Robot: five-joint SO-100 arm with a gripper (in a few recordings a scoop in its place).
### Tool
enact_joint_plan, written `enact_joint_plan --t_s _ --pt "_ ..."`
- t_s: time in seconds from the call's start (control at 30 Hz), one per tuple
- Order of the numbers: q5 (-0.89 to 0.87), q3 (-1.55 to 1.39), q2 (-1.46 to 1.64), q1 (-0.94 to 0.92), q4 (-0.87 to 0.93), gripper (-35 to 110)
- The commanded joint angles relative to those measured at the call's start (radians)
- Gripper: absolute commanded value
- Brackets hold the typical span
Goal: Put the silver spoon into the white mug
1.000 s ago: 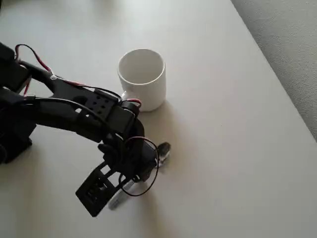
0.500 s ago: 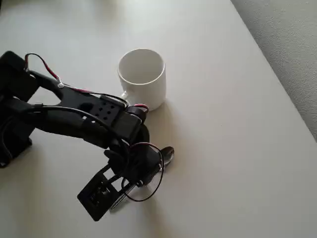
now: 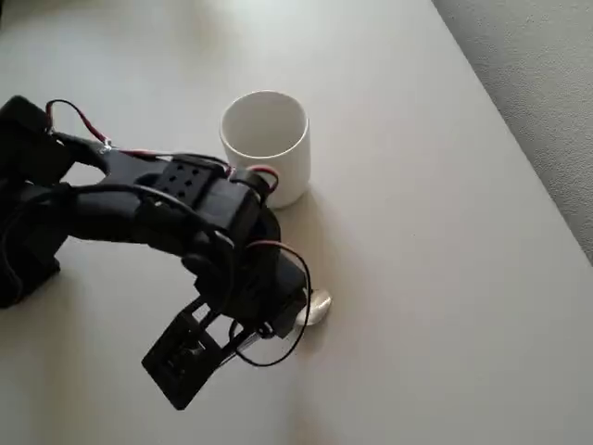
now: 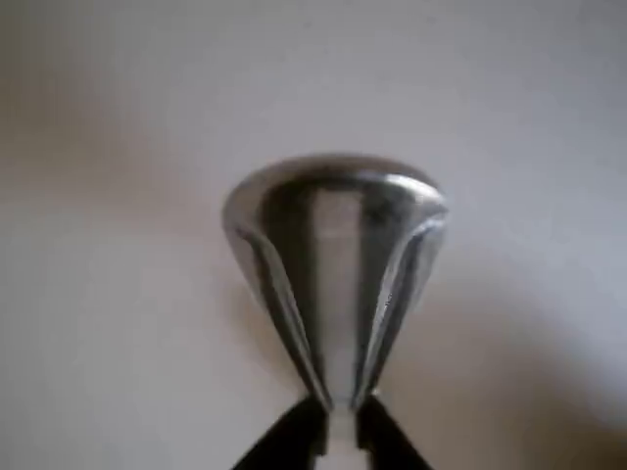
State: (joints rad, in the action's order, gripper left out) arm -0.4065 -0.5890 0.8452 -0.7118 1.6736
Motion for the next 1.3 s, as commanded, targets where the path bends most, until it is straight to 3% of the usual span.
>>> enact_joint_plan --t_s 0.0,0.87,1.27 --pt "0.006 0.176 0.040 -0.005 0.083 -2" --pt "0.015 0.156 0.549 0.166 0.173 -2" --pt "0.015 -0.133 0.819 0.354 0.172 -2"
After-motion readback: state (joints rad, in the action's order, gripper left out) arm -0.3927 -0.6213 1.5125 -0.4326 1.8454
